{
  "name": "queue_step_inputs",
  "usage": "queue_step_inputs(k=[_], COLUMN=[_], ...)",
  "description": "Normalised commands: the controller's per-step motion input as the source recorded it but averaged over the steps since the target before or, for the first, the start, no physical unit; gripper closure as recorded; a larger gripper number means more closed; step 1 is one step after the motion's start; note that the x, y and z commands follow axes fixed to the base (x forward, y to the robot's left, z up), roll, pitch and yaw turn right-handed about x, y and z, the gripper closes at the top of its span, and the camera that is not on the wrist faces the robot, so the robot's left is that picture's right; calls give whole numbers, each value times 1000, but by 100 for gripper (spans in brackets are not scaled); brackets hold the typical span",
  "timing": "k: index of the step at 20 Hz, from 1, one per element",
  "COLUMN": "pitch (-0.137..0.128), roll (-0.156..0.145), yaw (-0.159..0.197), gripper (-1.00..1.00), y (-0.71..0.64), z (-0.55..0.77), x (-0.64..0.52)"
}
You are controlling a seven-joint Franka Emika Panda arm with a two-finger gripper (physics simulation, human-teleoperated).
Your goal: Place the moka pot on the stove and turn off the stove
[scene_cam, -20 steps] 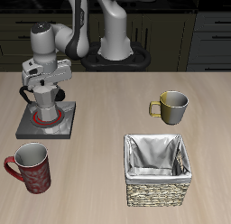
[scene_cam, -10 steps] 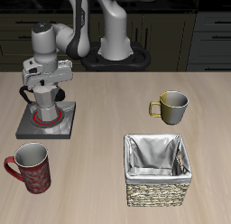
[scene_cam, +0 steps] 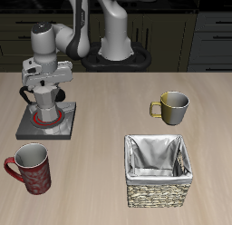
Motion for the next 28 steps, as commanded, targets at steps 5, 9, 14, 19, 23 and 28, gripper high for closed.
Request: queue_step_inputs(k=[5, 9, 14, 19, 23, 28], pitch=[1, 0, -4, -8, -8, 7], roll=[0, -11, -8, 8, 8, 4], yaw=[-47, -41, -34, -5, -11, -32], gripper=[100, 100, 100, 100, 100, 100], y=[62, 27, 44, 106, 96, 30], z=[-9, 24, 70, 60, 97, -2], x=[42, 43, 45, 69, 82, 82])
